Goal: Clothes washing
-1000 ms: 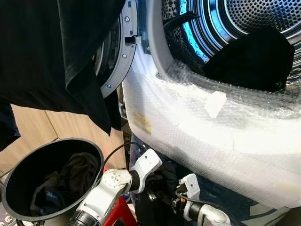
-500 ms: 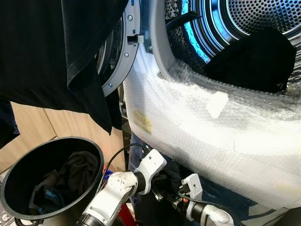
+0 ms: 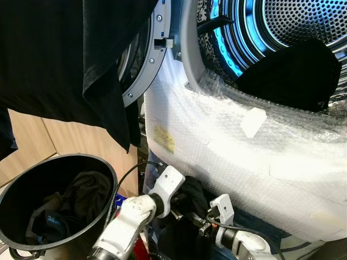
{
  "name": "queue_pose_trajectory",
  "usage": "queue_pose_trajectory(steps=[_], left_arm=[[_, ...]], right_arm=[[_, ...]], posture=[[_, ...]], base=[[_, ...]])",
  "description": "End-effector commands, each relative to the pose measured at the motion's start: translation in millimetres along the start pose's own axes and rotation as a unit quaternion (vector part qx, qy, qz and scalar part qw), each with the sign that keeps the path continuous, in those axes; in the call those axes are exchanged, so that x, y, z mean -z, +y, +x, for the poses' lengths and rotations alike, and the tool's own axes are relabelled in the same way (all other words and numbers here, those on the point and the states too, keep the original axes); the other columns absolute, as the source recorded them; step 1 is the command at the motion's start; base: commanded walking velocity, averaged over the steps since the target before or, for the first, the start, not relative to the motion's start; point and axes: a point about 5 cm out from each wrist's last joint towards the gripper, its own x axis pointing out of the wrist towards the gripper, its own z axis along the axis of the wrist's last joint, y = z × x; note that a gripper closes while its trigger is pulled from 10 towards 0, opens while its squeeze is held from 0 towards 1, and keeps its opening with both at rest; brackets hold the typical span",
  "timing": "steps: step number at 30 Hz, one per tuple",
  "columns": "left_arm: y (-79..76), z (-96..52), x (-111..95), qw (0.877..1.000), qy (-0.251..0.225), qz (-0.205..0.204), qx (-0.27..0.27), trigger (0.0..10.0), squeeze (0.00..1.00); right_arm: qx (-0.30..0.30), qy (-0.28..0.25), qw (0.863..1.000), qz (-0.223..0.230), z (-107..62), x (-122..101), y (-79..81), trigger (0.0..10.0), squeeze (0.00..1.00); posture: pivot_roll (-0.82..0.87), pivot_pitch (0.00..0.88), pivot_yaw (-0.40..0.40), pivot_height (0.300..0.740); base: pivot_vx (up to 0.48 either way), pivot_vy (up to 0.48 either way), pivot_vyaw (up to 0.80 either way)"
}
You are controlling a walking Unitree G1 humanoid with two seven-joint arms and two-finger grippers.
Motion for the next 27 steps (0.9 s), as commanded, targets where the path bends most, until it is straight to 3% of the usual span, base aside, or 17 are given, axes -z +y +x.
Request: queue_pose_trajectory(steps=[1,5,11,17,21,27], left_arm=[[-1.4,-4.3,-6.0,1.0,-0.006,0.006,0.02,10.0,1.0],[-0.3,-17.6,-12.0,0.999,-0.003,0.005,0.038,10.0,1.0],[15.5,-30.9,-19.9,1.0,-0.01,0.021,0.008,10.0,1.0],[20.6,-34.9,-34.7,0.999,-0.035,0.022,-0.016,10.0,1.0],[17.3,-43.3,-44.2,0.999,-0.044,0.021,-0.021,10.0,1.0],[18.3,-52.8,-42.8,0.998,-0.044,0.017,-0.039,10.0,1.0]], right_arm=[[-0.006,-0.002,1.0,0.007,4.5,0.5,3.2,0.0,0.0],[-0.025,0.021,0.999,0.023,9.3,18.5,14.1,0.0,0.0],[0.004,0.003,0.999,0.044,15.9,21.6,17.2,0.0,0.0],[0.033,-0.031,0.998,0.048,11.5,15.8,9.7,0.0,0.0],[0.047,-0.026,0.998,0.04,4.6,18.9,2.4,0.0,0.0],[0.064,-0.023,0.997,0.043,4.1,16.8,-4.2,0.0,0.0]], posture=[[0.03,0.0,-0.049,0.74],[0.05,0.0,-0.015,0.74],[0.04,0.0,0.07,0.74],[0.04,0.0,0.109,0.74],[0.07,0.0,0.124,0.74],[0.12,0.0,0.094,0.74]], base=[[0.0,0.0,0.0],[0.0,0.0,0.0],[0.0,0.0,0.0],[0.0,0.0,0.0],[0.0,0.0,0.0],[0.0,0.0,0.0]])
